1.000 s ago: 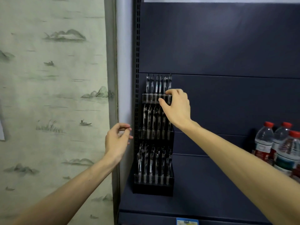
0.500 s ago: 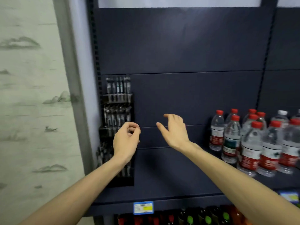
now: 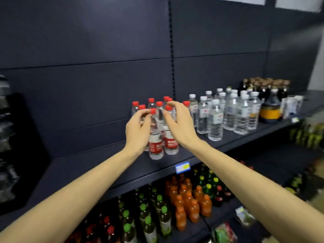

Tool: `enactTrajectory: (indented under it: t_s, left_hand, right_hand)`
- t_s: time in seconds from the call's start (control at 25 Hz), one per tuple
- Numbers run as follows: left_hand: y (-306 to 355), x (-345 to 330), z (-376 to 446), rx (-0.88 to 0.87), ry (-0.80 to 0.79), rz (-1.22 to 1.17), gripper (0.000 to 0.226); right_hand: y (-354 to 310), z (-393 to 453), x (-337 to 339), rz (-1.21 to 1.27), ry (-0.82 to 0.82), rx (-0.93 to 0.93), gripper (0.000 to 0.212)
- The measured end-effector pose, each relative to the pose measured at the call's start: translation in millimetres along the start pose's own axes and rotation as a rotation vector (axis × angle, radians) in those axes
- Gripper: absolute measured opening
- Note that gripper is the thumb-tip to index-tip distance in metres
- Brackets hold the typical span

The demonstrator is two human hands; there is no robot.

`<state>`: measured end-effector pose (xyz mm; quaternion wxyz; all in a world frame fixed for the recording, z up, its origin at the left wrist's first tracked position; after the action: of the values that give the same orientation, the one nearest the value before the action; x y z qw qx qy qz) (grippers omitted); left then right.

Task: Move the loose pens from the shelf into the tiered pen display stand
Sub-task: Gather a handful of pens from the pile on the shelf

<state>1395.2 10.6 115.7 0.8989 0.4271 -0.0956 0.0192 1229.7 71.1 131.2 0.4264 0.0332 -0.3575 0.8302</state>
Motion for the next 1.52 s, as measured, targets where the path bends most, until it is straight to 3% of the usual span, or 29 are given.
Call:
enactTrajectory:
  t_s: [0.36, 0.6, 0.8, 1.0, 1.2, 1.52]
  left_hand:
    - [7.6, -293.2, -32.8, 0.084, -0.395, -0.085, 0.013]
    - [11.4, -462.3, -19.9, 0.080, -0.593, -0.112, 0.017]
    - [8.3, -603.6, -8.0, 0.061, -0.907, 0.045, 0.038]
    - [-2.4, -704.4, -4.7, 0.071, -0.966, 0.065, 0.038]
    - [-13.9, -812.2, 14.5, 0.168, -0.911, -0.044, 0.032]
    - [-12.6, -1012.6, 46.7, 0.157, -0.890, 0.022, 0.023]
  right_hand:
    - [213.5, -84.4, 190.4, 0.034, 0.211, -0.523, 0.037]
    - [325.6, -81.7, 292.0, -0.097, 0.206, -0.682, 0.035]
    - [408.9, -67.7, 348.5, -0.163, 0.178, -0.798, 0.036]
    - [490.7, -59.4, 402.8, -0.230, 0.169, -0.871, 0.039]
    - [587.4, -36.9, 454.6, -0.207, 0.223, -0.879, 0.036]
    - [765.3, 23.0, 554.2, -0.097, 0.107, -0.852, 0.031]
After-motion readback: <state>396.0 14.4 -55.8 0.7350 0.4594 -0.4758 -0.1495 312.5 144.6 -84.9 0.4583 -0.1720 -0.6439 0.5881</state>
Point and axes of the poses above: each hand's wrist, its own z-axis towards the middle knuckle, its own x-axis out of the back of the hand, y = z × x, the point moved 9 cm from there along z, towards the middle knuckle, and after that the axes turned 2 degrees about -y, right-handed, at the moved point
